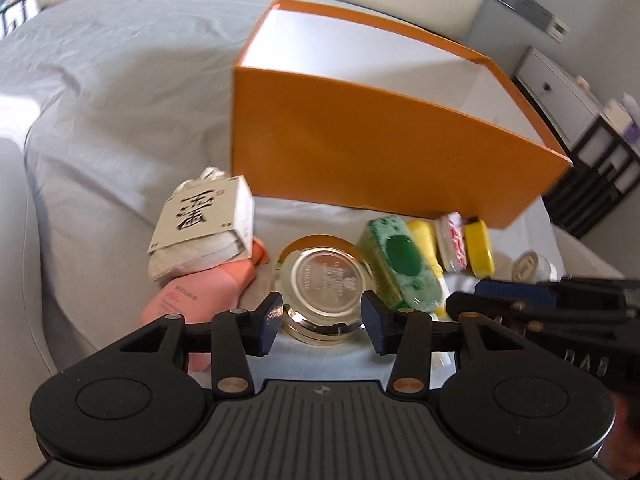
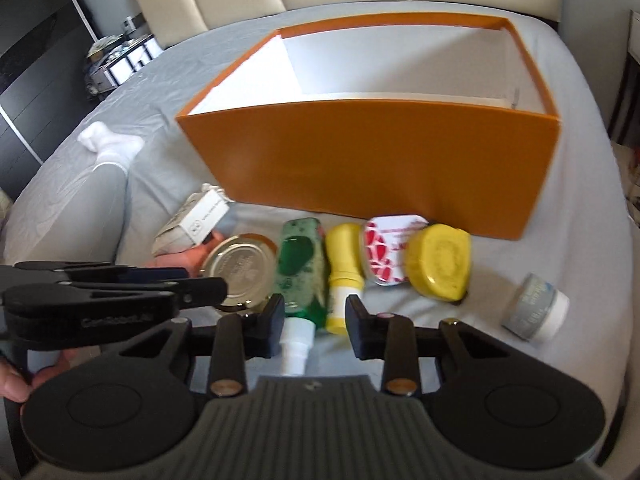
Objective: Organize rigid objects
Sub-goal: 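Grasp the gold round jar with the left tool while the right tool grasps the green soap bottle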
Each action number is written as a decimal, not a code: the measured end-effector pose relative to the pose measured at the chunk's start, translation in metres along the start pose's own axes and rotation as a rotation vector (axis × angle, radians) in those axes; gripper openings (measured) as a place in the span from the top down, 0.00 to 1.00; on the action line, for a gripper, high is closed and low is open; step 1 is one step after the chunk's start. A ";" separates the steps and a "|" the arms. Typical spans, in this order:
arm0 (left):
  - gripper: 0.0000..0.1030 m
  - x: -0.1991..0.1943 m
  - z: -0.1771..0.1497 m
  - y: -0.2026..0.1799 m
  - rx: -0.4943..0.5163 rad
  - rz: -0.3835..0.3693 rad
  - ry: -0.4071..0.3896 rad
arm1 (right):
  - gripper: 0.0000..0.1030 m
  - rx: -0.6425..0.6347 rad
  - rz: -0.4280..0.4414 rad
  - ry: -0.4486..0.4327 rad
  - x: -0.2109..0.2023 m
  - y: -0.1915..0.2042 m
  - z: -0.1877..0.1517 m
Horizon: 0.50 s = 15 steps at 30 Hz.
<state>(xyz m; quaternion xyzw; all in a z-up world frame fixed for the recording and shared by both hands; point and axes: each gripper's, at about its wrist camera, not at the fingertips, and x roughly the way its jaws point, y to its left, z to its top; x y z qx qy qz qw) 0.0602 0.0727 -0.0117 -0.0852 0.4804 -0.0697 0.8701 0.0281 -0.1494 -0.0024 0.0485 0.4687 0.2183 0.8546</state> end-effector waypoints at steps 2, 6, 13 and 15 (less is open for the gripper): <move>0.48 0.004 0.002 0.007 -0.051 -0.020 0.014 | 0.67 -0.023 0.014 0.007 0.007 0.005 0.003; 0.48 0.014 0.003 0.016 -0.122 -0.015 0.049 | 0.67 -0.056 0.015 0.021 0.023 0.011 0.010; 0.32 0.030 0.004 0.029 -0.210 -0.044 0.090 | 0.67 -0.088 0.014 0.040 0.043 0.012 0.020; 0.28 0.032 0.004 0.027 -0.200 -0.042 0.091 | 0.68 -0.082 0.011 0.048 0.046 0.008 0.022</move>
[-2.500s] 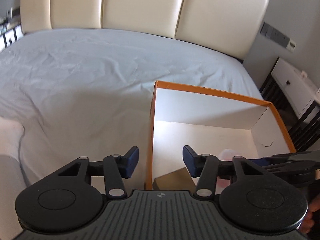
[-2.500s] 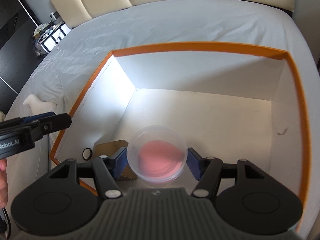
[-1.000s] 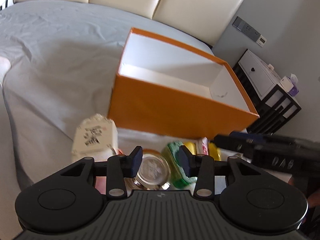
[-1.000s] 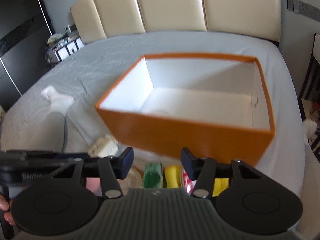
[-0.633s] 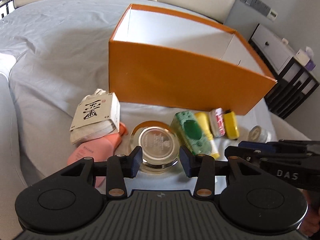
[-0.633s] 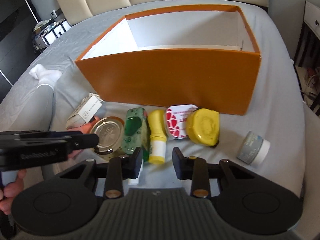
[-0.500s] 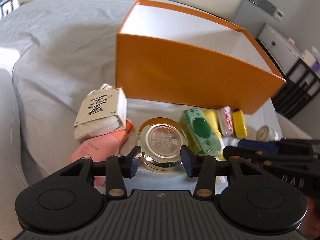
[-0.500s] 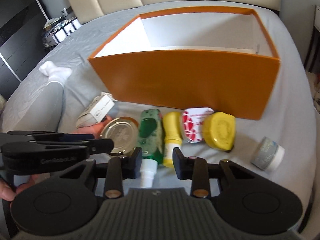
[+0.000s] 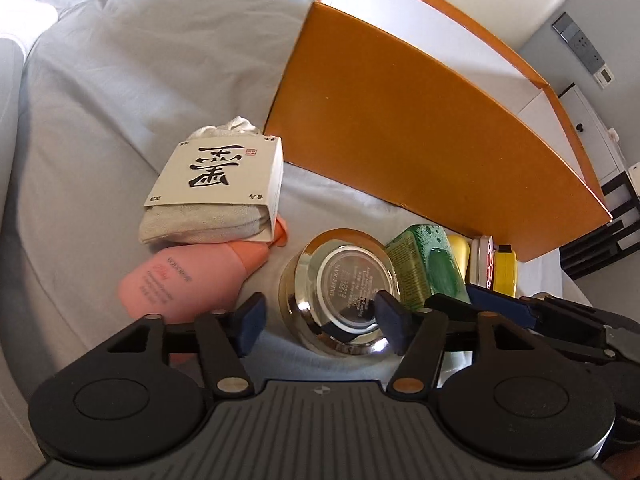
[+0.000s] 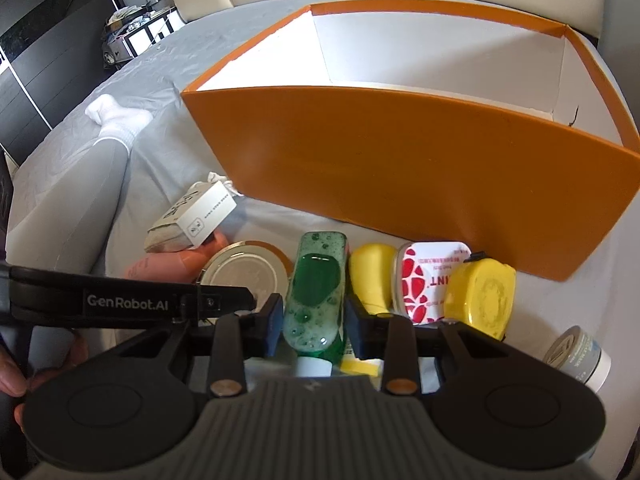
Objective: Organize rigid objects
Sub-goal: 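Grasp the gold round jar with the left tool while the right tool grasps the green soap bottle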
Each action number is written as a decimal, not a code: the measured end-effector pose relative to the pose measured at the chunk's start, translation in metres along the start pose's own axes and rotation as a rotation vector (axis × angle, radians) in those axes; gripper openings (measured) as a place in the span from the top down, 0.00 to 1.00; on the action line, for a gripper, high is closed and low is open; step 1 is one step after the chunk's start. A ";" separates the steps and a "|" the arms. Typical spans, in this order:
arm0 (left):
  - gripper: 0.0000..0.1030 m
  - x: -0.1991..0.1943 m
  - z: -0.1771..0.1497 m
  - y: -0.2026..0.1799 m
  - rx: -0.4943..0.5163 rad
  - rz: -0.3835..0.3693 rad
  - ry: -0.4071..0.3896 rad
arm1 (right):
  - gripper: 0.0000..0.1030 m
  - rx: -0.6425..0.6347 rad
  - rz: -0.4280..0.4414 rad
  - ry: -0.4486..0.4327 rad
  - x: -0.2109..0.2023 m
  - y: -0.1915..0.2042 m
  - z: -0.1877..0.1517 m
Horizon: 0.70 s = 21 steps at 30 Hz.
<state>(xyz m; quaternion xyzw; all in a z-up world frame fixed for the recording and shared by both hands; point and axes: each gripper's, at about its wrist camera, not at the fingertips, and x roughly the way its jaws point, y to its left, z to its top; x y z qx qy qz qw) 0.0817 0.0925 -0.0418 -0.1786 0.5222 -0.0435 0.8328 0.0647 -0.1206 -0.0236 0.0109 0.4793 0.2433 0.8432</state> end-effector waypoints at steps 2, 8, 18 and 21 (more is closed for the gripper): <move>0.24 0.003 0.000 -0.005 0.012 0.011 0.005 | 0.69 0.000 0.006 0.005 0.000 -0.004 0.001; 0.31 0.011 0.004 -0.012 -0.002 -0.002 -0.004 | 0.69 0.009 0.012 0.008 -0.002 -0.010 -0.001; 0.65 -0.024 0.001 -0.011 0.019 -0.060 -0.083 | 0.70 0.011 0.015 0.018 0.001 -0.010 -0.001; 0.65 -0.028 0.001 -0.014 0.023 -0.099 -0.090 | 0.69 0.012 0.022 0.026 0.003 -0.009 0.000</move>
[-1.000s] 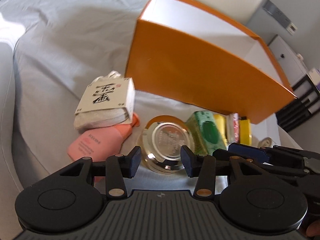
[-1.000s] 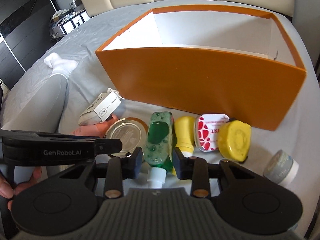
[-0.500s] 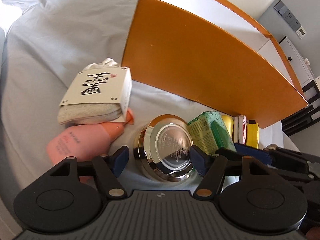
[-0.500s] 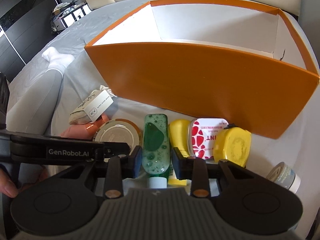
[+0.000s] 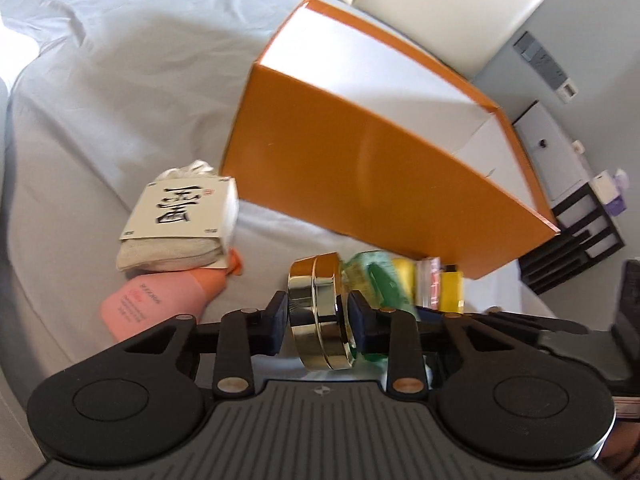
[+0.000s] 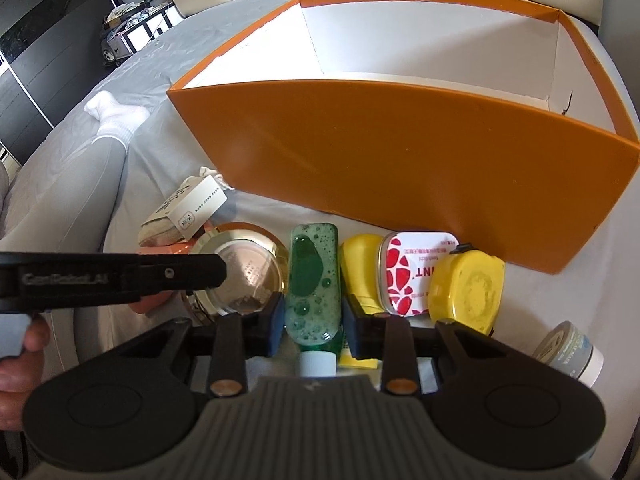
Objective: Organize rigid objects
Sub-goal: 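Grasp the gold round jar with the left tool while the right tool grasps the green soap bottle, then carry the gold jar into the orange box and release it with the left tool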
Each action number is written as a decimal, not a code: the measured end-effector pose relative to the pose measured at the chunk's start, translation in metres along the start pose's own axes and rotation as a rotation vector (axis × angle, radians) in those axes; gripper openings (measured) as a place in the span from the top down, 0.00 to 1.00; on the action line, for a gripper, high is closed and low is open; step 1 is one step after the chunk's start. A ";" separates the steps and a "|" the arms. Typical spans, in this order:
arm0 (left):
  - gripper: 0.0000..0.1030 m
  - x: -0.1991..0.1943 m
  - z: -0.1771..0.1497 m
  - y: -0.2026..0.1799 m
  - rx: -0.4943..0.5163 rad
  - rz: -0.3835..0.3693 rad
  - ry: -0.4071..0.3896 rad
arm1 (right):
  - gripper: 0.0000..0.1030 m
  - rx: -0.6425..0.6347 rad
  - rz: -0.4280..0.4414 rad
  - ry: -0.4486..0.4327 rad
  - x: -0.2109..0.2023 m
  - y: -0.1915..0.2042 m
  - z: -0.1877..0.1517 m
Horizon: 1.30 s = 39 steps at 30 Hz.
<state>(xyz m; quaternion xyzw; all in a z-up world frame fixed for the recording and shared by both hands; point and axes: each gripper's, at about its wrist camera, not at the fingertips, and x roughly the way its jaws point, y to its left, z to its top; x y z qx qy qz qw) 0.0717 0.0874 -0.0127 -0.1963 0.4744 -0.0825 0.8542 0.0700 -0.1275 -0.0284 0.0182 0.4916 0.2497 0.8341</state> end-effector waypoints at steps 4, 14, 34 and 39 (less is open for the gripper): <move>0.65 0.013 0.003 -0.005 0.002 0.016 0.023 | 0.69 -0.023 -0.007 0.004 0.003 0.004 0.002; 0.67 0.020 0.001 -0.008 0.002 0.029 0.023 | 0.69 -0.067 -0.039 0.013 0.018 0.012 0.007; 0.70 -0.054 0.015 -0.029 0.073 -0.017 -0.170 | 0.71 -0.052 0.011 -0.090 -0.047 0.016 0.020; 0.70 -0.071 0.036 -0.036 0.106 -0.046 -0.228 | 0.71 -0.066 0.041 -0.162 -0.079 0.021 0.038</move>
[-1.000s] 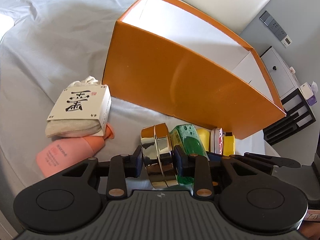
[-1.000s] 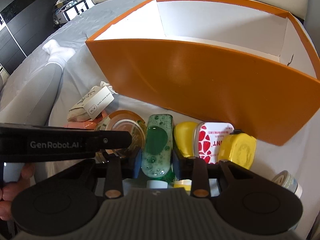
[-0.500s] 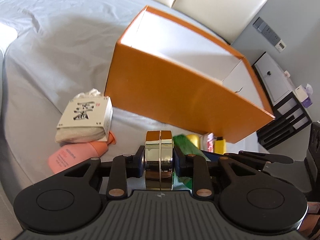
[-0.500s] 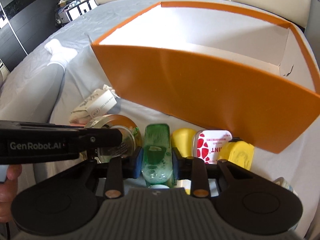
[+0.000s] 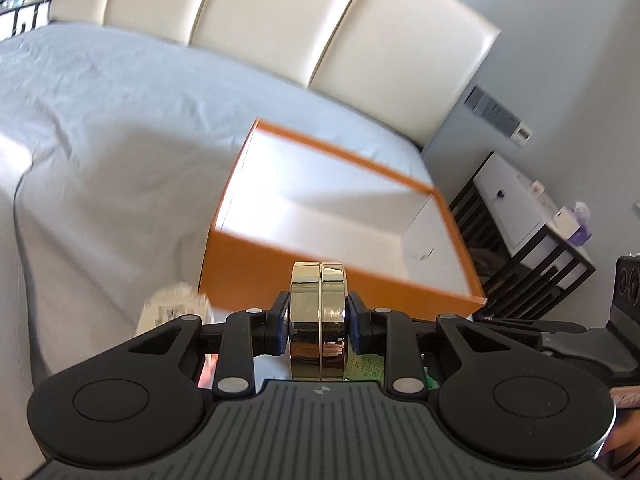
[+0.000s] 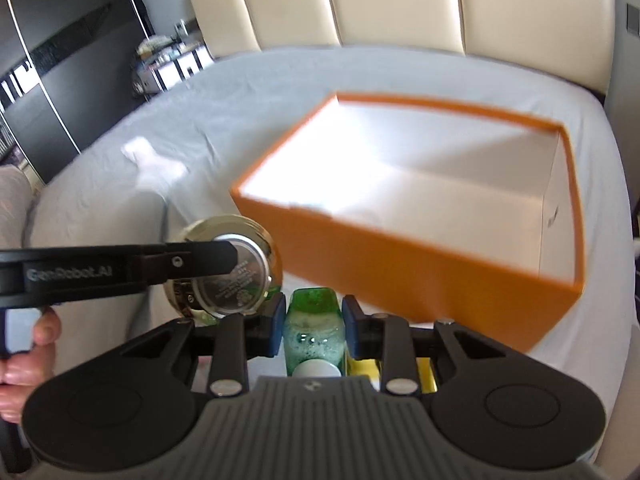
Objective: Organize rigid objects
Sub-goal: 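Carry the gold jar into the orange box and release it with the left tool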
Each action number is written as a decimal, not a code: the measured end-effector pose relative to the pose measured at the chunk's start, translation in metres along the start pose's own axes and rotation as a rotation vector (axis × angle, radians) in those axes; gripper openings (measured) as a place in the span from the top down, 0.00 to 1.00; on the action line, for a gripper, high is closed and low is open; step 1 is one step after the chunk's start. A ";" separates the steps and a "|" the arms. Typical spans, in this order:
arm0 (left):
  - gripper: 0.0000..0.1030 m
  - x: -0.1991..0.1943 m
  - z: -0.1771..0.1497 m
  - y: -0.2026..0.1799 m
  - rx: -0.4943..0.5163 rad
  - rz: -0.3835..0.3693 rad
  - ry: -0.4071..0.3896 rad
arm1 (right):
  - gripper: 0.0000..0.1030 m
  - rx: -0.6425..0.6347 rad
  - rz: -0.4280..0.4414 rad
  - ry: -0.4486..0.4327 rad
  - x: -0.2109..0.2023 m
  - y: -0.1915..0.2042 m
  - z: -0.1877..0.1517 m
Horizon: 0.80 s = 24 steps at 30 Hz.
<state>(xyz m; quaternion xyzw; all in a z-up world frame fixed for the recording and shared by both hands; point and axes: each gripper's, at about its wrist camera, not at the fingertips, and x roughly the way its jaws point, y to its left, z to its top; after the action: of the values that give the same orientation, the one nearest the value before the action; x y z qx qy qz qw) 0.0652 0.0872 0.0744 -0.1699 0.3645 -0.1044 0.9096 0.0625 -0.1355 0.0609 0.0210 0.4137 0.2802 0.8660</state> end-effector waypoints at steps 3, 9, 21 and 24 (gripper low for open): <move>0.70 -0.003 0.019 0.000 0.015 -0.020 -0.030 | 0.71 0.010 0.028 -0.047 -0.016 -0.003 0.022; 0.70 0.015 0.067 -0.003 0.058 -0.029 -0.049 | 0.71 0.027 0.025 -0.138 -0.030 -0.017 0.068; 0.70 0.158 0.097 -0.008 0.211 0.076 0.228 | 0.71 0.114 -0.045 -0.054 0.039 -0.081 0.106; 0.70 0.179 0.089 -0.013 0.290 0.132 0.289 | 0.71 0.120 -0.046 -0.022 0.057 -0.090 0.103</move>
<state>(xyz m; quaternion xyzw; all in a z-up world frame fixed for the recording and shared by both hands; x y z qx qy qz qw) 0.2537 0.0400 0.0275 0.0035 0.4827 -0.1191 0.8677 0.2081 -0.1626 0.0646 0.0662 0.4203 0.2345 0.8740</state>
